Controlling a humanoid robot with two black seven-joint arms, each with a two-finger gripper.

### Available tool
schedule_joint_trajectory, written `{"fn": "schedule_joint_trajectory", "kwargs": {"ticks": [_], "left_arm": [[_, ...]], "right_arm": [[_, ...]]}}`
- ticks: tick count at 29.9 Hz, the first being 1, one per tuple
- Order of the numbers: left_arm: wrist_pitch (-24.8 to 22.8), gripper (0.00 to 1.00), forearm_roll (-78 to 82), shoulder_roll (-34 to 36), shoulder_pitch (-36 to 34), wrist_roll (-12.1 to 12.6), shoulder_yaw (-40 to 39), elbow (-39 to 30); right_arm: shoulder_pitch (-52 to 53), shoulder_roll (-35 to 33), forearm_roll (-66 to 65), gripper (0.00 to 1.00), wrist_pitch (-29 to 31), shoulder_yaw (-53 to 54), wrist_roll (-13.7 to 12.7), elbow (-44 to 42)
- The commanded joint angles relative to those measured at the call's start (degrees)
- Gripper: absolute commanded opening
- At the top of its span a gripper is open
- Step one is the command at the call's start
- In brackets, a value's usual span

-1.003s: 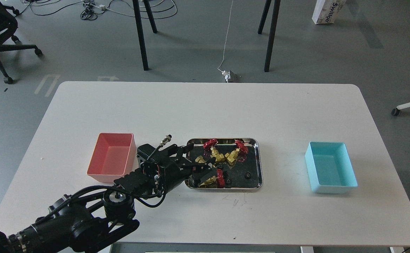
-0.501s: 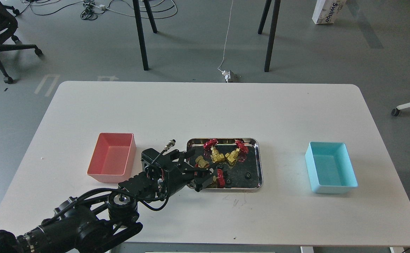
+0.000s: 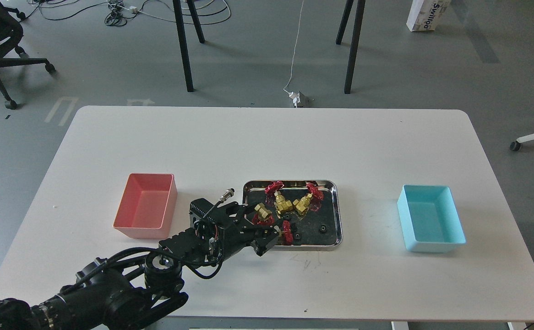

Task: Place valve in pink box and gear in blue box
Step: 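Grasp a brass valve on the tray with the left gripper, then carry the valve into the pink box and open the left gripper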

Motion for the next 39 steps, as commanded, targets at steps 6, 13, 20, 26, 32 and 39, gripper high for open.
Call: {"fn": "schedule_joint_trajectory", "kwargs": {"ticks": [6, 13, 20, 26, 32, 39], "left_arm": [[0.20, 0.18, 0.00, 0.04, -0.46, 1.12, -0.47, -0.11], [0.29, 0.13, 0.00, 0.74, -1.60, 1.65, -2.05, -1.95], [-0.06, 0.15, 0.00, 12.50, -3.63, 4.54, -9.43, -13.01], [0.11, 0.15, -3.70, 29.81, -0.21, 6.40, -9.26, -21.20], [3.71, 0.15, -10.04, 37.22, 4.10, 5.87, -9.35, -21.56], [3.89, 0.16, -10.48, 36.52, 7.80, 5.69, -9.35, -20.33]], "right_arm": [[-0.05, 0.70, 0.00, 0.99, -0.06, 0.00, 0.02, -0.02], [-0.13, 0.79, 0.00, 0.99, 0.03, -0.18, 0.02, -0.11], [-0.66, 0.71, -0.61, 0.99, 0.03, -0.09, 0.02, -0.64], [-0.75, 0.71, -0.87, 0.99, 0.12, -0.09, 0.02, -2.30], [-0.84, 0.79, -0.88, 0.99, 0.20, -0.09, 0.02, -3.10], [-0.92, 1.06, -0.88, 0.99, 0.29, -0.18, 0.02, -3.54]]}}
